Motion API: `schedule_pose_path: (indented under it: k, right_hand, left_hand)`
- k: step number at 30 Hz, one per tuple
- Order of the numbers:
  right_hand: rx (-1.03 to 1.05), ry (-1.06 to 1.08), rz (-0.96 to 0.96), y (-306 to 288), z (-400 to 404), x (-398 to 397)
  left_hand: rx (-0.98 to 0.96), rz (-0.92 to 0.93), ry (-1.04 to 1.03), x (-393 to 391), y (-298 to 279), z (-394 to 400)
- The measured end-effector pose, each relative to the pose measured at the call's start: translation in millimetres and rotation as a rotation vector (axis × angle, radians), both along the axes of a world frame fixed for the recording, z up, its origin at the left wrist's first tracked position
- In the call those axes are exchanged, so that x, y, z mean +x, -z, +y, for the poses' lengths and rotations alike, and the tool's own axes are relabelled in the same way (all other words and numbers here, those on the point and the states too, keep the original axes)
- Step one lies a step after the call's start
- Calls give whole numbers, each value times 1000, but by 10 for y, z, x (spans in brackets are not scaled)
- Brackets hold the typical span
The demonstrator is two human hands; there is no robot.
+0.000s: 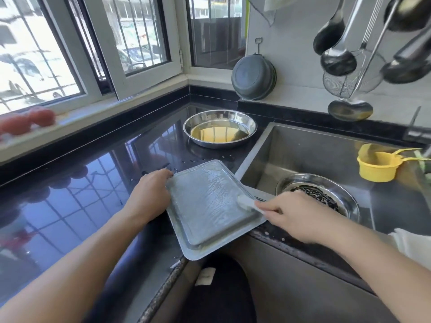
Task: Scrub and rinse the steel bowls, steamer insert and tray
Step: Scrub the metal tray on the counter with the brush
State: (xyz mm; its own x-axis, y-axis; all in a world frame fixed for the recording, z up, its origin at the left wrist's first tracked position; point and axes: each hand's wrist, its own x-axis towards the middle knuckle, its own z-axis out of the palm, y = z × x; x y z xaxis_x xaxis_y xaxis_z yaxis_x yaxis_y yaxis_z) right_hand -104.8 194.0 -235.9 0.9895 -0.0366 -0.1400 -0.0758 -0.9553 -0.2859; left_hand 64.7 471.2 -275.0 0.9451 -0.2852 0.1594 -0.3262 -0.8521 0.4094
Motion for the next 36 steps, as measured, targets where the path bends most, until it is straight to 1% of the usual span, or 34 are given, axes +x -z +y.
schedule_pose_path:
  k: [2,4,5,6,7,8,9,10,12,13,15,17,18,20,22,24,26,27,28,29,32,34,36]
  right_hand:
    - [92,104,-76,46,-240,-43]
    - [293,220,-174,150,-448,-68]
    - [378,260,-224,221,-504,-77]
    - [443,300,-274,289,-535,-103]
    - [490,340,-325,355,-549,-124]
    - [535,376,-374,398,-556,-147]
    - [584,400,-412,410,-551,-164]
    - [628,410,-438,392,-542,-174]
    - [679,388,-472,295,-543,-211]
    - [687,373,-491,245,-556,-224]
    - [682,361,-525,171,-582,-212]
    - [669,364,-528,108,-602,-181]
    - [673,364,-523,82,-600,-159]
    - [697,368,-511,21,-582,-128]
    - [713,374,-484,-52,-549,-98]
    - [722,366,-450,-129,-493,-56]
    - [722,349,-426,-197,-414,-6]
    - [718,340,-419,-227,-364,24]
    - [716,330,-410,-247,-309,71]
    - [719,321,-397,-264,-257,111]
    - [708,285,-341,-290,-104,225]
    - [674,253,-305,-296,-18,305]
    - [626,211,-260,-298,56,376]
  left_hand:
    - [17,-69,88,-254,-84,-88]
    - [11,-131,280,-653,-121,-220]
    - [41,-151,375,-855,-90,-287]
    - [127,-185,437,-1042,-25,-366]
    - [280,-220,470,-1173,70,-427]
    - [455,-227,472,-1253,148,-478]
    - [587,-226,452,-1280,208,-513]
    - [678,-219,425,-1277,240,-540]
    - [763,-273,419,-1264,213,-604]
    - [752,-332,422,-1258,155,-633]
    - [679,-446,425,-1184,28,-642]
    - [581,-545,432,-1081,-235,-587]
    - [499,-557,426,-1035,-420,-538]
    - [259,-523,305,-931,-789,-431]
    - [-10,-413,105,-705,-1074,-225]
    - [-261,-311,-84,-447,-1230,31]
    - [-604,-167,-182,-291,-1223,222]
    - [-784,-56,-211,-271,-1153,270]
    - [-919,53,-256,-244,-1028,329]
    - [-998,155,-310,-215,-893,370]
    - [-1096,387,-517,-83,-479,474]
    - [-1139,501,-567,-15,-289,493]
    - [-1119,587,-551,14,-196,466]
